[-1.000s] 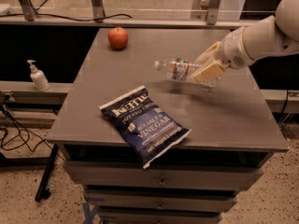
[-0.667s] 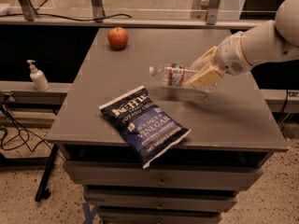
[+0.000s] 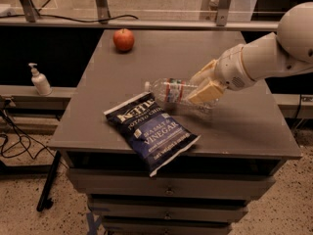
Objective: Move water bottle near blue chip bag
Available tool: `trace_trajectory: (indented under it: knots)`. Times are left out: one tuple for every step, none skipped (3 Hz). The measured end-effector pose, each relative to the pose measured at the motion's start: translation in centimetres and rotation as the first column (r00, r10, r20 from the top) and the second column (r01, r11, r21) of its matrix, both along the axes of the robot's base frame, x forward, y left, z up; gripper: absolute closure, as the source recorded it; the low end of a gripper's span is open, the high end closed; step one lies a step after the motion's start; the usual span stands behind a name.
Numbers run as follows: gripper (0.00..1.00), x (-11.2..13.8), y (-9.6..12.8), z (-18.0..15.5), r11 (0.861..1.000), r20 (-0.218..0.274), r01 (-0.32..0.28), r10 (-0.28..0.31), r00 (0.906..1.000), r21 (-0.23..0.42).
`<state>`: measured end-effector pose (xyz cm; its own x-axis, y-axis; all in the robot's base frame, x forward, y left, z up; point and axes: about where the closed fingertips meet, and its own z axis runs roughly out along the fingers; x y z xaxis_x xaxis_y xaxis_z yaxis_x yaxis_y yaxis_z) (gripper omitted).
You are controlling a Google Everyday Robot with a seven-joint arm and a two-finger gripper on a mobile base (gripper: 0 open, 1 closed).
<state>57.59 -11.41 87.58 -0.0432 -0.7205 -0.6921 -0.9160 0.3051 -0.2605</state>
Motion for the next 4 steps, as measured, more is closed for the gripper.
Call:
trace_trajectory:
  knots:
    - [1.0, -0.12, 0.91, -0.99, 1.0, -0.011, 0.007, -0.007, 0.9999, 0.004]
    - [0.82, 0.5, 1.19, -1.55, 1.0, -0.014, 0.027, -0.026, 0.9995, 0.01]
    - [0.59, 0.84, 1.13, -1.8, 0.999, -0.013, 0.037, -0.037, 0.9992, 0.011]
    - [0.36, 0.84, 1.12, -1.74, 0.999, -0.013, 0.037, -0.037, 0.9992, 0.011]
